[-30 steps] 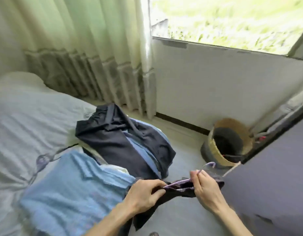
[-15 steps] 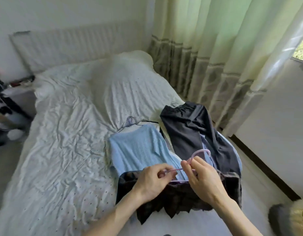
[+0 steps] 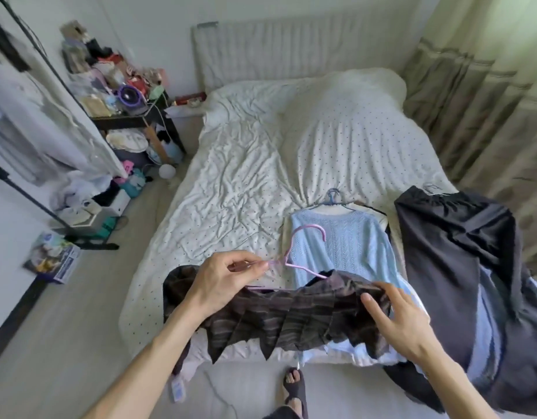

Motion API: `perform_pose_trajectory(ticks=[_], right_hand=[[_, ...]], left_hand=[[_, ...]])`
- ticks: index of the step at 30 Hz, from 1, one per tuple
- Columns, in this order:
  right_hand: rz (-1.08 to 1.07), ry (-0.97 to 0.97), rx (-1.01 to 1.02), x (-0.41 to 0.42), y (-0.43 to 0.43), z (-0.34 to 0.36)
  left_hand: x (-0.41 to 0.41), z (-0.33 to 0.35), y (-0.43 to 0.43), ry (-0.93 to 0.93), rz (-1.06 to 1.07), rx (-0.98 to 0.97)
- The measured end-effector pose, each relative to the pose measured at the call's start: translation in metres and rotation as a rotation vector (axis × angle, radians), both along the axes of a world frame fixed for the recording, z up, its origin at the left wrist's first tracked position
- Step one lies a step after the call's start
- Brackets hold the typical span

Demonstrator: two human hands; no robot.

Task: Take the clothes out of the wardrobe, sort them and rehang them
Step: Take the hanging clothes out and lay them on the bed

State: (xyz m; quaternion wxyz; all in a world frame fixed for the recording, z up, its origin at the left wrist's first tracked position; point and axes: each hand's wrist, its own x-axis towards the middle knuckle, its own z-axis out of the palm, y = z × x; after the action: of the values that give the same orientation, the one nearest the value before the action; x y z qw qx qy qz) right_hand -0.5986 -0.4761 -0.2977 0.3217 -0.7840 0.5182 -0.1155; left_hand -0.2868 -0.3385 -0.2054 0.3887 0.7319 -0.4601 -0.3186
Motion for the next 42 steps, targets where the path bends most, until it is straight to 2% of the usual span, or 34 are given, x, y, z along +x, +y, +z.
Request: perform_pose_trajectory(ticks=[5,10,16,22,33,38,42], right_hand=[[0.062,-0.019,0.13,0.075,-0.003,-0.012],[0.096,0.007,0.241,0.174,-0.02,-0.041],[-0.039,0.066,0.387,0.3,-0.056,-0.093],[-0.17,0.145,0.423,0.384,-0.104,-0.115],[-0.274,0.211,0.458,0.445,-0.172,-0.159],[-0.139,0.341,0.467,0.453,-0.172,-0.196],[0.072,0.543,0.557,0.444,-0.148,-0.228]], left_hand=[[0.08,0.009,0.011,-0.034,0.15,-0.045],[0.175,-0.006,-0.018,-0.053,0.206,-0.014],[0.296,-0.075,-0.088,0.002,0.205,0.119],[0.378,-0.154,-0.161,0.072,0.16,0.311],[0.464,-0.259,-0.284,0.01,0.144,0.389],[0.469,-0.319,-0.306,-0.087,0.153,0.432],[0.444,-0.355,-0.291,-0.341,0.072,0.518]])
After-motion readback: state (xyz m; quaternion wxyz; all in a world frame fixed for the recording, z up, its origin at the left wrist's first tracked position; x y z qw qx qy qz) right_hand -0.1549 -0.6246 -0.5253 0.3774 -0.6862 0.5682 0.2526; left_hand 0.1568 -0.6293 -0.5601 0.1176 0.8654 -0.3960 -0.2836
